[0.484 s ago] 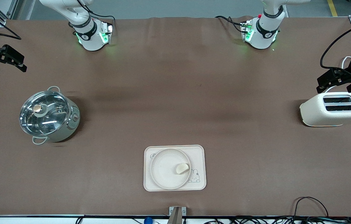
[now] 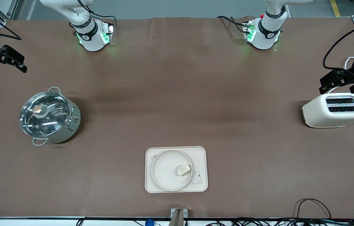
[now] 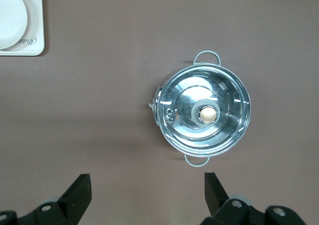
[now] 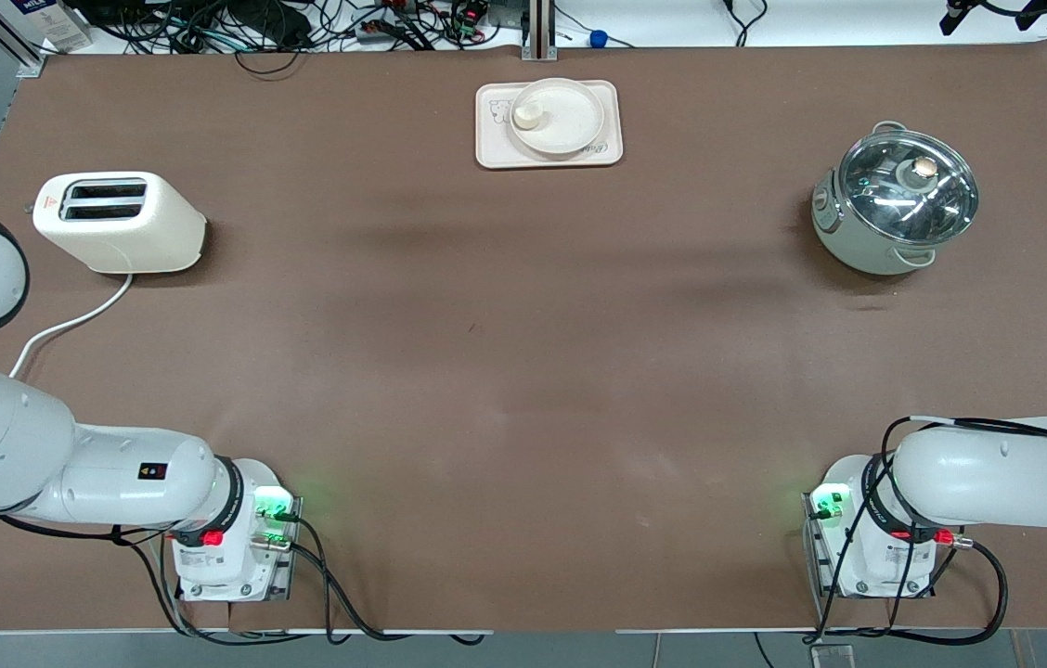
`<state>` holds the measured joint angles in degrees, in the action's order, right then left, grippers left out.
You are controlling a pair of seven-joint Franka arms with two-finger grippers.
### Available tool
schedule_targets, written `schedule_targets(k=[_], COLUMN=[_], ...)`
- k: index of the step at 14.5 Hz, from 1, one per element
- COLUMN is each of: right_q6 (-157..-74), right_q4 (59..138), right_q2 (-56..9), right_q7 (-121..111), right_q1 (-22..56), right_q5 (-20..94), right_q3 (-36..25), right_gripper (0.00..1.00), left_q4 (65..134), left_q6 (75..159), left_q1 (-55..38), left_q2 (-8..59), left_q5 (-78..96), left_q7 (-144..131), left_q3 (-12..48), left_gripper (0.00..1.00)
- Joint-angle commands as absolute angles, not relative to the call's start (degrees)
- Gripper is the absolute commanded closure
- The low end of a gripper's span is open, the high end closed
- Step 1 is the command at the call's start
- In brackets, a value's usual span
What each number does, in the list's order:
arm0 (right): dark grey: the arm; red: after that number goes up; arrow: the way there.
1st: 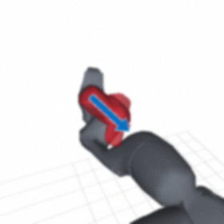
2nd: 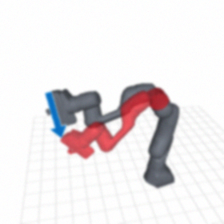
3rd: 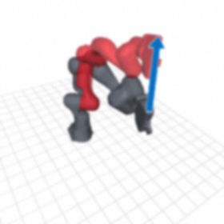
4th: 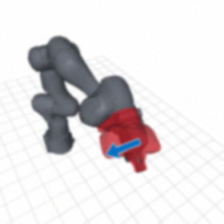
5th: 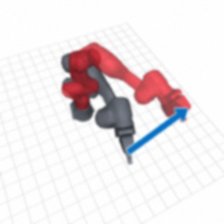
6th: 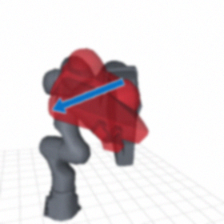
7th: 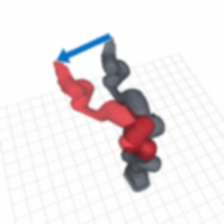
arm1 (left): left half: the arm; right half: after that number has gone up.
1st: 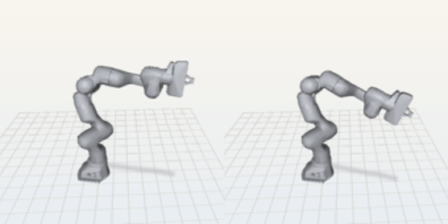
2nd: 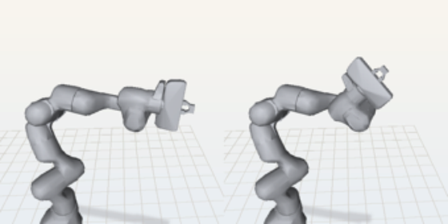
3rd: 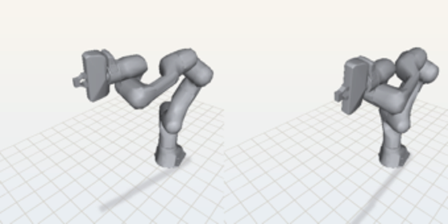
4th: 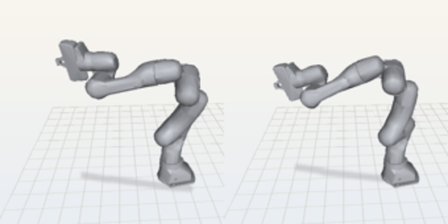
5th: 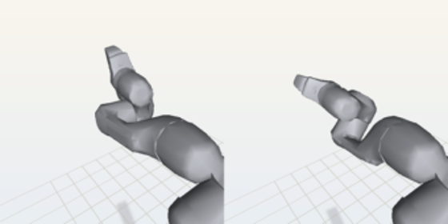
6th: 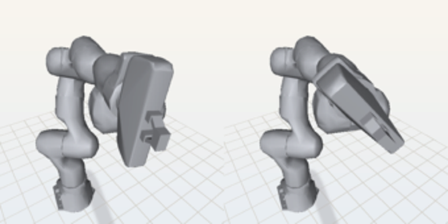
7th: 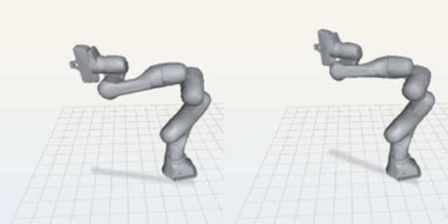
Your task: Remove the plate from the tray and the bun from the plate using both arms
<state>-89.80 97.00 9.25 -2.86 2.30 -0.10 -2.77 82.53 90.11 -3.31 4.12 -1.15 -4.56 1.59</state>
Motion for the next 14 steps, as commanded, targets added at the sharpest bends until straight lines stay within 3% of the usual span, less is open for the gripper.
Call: schedule_targets(k=[1,6,9,11,14], right_q6=[-90.61,-102.72,-110.63,-115.47,-116.28], right_q4=[96.33,96.51,96.07,94.14,87.56], right_q2=[7.31,-5.77,-13.34,-18.17,-26.08], right_q7=[-3.16,-1.24,2.02,2.98,10.26], right_q1=[3.07,10.62,12.47,15.19,18.97], right_q5=[1.04,8.5,18.95,20.91,20.92], right_q3=[-2.72,-2.72,-2.72,-2.72,-2.72], right_gripper=[0.0,0.0,0.0,0.0,0.0], left_q4=[81.74,82.09,81.83,81.83,81.74], left_q6=[89.74,89.74,89.74,89.82,89.91], left_q1=[-3.6,-3.78,-3.69,-3.69,-3.52], left_q2=[4.13,4.31,4.48,4.48,4.48], left_q5=[-1.67,-1.85,-2.11,-1.94,-1.5], left_q7=[-5.18,-4.31,-3.78,-3.78,-4.13], left_q3=[1.32,1.49,1.67,1.76,1.58], left_gripper=[0.0,0.0,0.0,0.0,0.0])
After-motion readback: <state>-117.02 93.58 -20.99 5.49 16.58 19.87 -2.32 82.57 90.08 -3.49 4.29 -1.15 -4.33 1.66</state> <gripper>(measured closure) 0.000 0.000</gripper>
